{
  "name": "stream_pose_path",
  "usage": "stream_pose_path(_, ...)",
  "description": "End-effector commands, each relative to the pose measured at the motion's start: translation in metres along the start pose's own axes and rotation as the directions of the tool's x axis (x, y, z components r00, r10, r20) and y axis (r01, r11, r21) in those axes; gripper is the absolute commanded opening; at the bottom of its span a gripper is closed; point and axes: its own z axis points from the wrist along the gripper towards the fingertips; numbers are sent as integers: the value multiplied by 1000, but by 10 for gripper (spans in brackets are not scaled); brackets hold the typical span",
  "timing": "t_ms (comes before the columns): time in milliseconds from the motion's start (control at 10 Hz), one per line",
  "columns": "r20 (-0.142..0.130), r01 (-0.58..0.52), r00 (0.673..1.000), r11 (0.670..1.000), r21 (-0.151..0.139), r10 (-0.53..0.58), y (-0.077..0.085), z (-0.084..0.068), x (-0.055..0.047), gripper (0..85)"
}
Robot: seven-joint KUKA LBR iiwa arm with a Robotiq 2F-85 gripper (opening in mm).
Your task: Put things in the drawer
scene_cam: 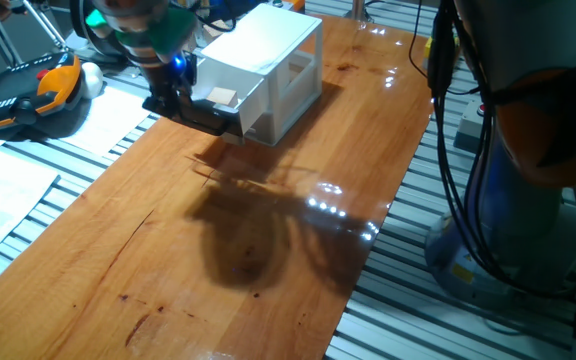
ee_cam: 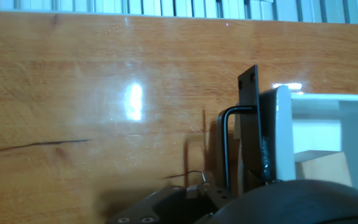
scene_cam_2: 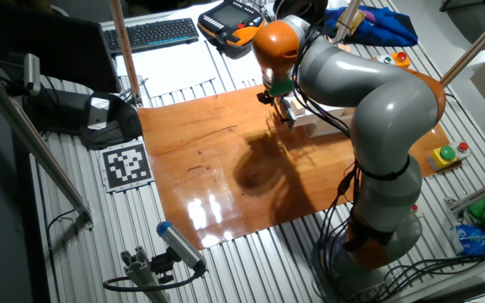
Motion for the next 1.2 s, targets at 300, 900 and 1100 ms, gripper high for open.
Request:
stream_pose_path(300,2,1,1000,1000,-4,-1,2,4,0,340)
stream_pose_path(900,5,7,1000,1000,-12,-7,0,18,1,340)
stream_pose_path(1100,5,10,1000,1000,-12,-10,0,18,2,340)
